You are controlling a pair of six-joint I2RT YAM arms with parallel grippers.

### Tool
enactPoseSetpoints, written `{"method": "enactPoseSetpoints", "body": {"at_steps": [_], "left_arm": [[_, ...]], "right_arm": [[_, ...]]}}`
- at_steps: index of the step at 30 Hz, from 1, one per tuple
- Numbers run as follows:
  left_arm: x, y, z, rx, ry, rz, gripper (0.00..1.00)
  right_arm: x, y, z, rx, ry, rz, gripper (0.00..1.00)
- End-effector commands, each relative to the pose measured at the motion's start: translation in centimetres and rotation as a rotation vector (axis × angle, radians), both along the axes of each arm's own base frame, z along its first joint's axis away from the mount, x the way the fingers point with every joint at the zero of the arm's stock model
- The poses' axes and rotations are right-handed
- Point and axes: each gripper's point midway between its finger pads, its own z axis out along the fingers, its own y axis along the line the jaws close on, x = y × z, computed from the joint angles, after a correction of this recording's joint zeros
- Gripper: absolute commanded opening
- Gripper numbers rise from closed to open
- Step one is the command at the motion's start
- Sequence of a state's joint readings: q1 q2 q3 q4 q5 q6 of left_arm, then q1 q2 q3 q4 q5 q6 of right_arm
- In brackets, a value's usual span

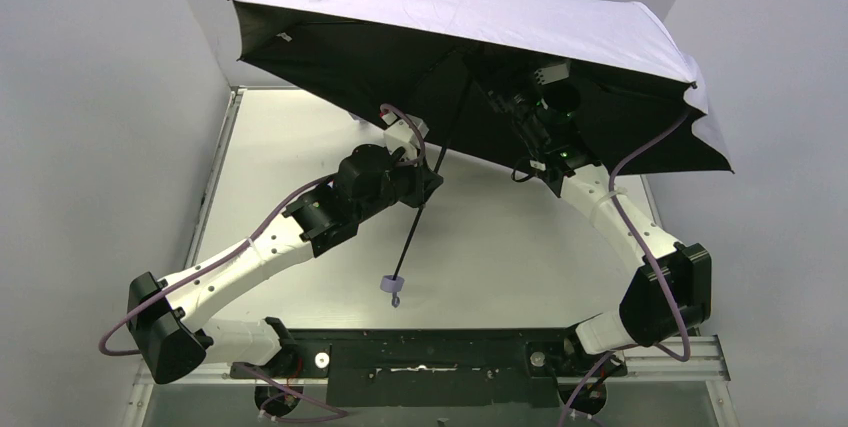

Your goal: Put away the umbrella

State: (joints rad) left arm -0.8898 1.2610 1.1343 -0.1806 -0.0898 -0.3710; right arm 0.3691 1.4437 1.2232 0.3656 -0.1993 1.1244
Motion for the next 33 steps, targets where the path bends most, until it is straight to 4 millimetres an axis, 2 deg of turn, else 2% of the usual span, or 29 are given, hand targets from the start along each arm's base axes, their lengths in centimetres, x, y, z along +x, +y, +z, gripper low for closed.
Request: {"method": "enactPoseSetpoints", "body": {"at_steps": [1, 18, 31, 33], "left_arm": [[-1.3, 0.6, -2.7, 0.12, 0.024, -0.062, 0.0], [-1.7, 1.0, -3.7, 0.128, 0.042, -0.058, 0.0], [-1.9, 1.0, -3.9, 0.13, 0.048, -0.068, 0.0], [-2.0, 0.9, -4.0, 0.132, 0.048, -0.07, 0.0]], "right_arm": [[-0.1, -3.2, 7.7, 0.085, -0.203, -0.075, 0.56], [0.9, -5.1, 8.0, 0.092, -0.219, -0.125, 0.47], [1.5, -4.8, 7.9, 0.104, -0.22, -0.11, 0.42], [1.7, -4.7, 7.8, 0.103, -0.217, -0.11, 0.35]]}}
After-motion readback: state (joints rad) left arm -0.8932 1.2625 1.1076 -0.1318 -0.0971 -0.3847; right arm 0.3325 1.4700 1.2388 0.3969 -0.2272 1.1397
